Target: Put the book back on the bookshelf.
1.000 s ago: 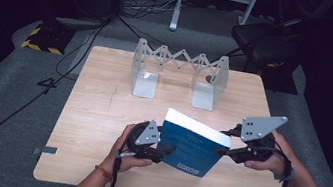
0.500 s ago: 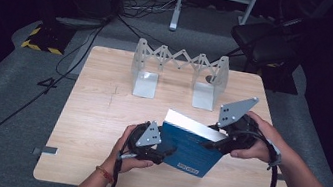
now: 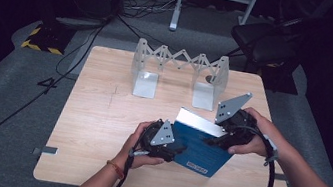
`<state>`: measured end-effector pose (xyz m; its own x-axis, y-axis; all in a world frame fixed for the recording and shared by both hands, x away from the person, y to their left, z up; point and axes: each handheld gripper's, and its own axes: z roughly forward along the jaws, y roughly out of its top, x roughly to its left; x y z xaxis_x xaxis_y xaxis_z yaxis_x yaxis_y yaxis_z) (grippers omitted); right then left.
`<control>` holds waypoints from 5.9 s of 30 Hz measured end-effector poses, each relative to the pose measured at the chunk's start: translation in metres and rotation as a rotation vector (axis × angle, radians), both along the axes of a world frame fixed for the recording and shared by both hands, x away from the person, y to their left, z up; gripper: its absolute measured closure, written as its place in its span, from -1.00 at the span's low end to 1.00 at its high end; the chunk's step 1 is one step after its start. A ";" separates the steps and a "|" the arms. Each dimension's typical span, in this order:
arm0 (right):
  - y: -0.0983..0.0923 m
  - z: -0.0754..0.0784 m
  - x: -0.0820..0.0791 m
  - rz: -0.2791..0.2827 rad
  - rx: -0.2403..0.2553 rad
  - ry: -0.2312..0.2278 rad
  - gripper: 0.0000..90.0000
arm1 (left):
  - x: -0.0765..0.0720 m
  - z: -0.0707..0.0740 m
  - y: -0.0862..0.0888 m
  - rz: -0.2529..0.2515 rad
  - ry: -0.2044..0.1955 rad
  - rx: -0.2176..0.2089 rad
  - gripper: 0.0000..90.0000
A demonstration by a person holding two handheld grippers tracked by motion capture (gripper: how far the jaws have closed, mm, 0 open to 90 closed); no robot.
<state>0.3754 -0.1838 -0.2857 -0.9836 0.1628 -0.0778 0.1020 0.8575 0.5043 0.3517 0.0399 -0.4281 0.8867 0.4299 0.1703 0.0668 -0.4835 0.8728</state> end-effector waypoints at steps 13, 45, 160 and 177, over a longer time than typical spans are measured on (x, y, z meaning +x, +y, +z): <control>-0.007 -0.003 0.005 -0.064 -0.049 -0.003 0.32 | 0.017 0.004 -0.017 -0.049 0.041 -0.026 -0.40; -0.020 -0.004 0.015 -0.180 0.005 0.003 0.36 | -0.011 -0.058 0.120 0.289 0.328 0.209 -0.60; -0.015 -0.001 0.227 -0.884 0.135 -0.013 0.34 | -0.011 -0.076 0.122 0.178 0.324 0.188 -0.65; -0.018 0.014 0.212 -0.855 0.183 -0.055 0.22 | -0.012 -0.076 0.122 0.178 0.325 0.188 -0.65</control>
